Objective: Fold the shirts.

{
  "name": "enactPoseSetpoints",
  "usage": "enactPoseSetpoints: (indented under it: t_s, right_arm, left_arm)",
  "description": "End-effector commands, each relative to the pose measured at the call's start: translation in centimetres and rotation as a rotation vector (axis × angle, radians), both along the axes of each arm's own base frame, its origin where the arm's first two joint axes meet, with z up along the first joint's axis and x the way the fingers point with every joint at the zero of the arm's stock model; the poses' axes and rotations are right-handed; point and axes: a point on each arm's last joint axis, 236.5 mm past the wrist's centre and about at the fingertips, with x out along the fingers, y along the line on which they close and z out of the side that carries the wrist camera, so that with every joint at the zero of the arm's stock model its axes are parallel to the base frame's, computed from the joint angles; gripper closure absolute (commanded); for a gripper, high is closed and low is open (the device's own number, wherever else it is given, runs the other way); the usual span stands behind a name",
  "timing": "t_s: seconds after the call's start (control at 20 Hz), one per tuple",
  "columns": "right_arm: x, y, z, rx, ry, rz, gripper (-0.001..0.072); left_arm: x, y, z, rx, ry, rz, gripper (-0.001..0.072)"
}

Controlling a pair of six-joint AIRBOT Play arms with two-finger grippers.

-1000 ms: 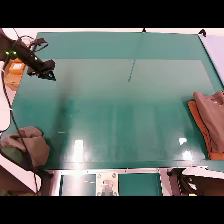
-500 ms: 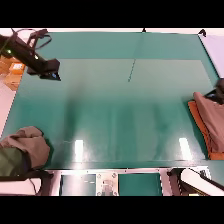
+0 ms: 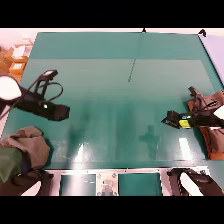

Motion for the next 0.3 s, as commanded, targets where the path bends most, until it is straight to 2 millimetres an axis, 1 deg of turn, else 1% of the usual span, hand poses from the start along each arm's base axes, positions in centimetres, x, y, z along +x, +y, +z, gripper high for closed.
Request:
enactPoseSetpoints:
  t_s: [0.0,0.1,0.25]
  right_arm:
    - [-1.53,1.68,-0.72,0.013,0.022,0.059,0.069]
    - [-1.52,1.68,-0.75,0.014,0.023,0.059,0.0689]
    - [-1.53,1.69,-0.77,0.014,0.024,0.059,0.0689]
  left_arm:
    - [-1.45,0.03,-0.99,-0.002,0.003,0.005,0.0684]
    - [-1.15,-0.02,-0.93,-0.005,-0.01,0.006,0.0684]
    - [-1.31,0.0,-0.96,-0.004,-0.004,0.005,0.0684]
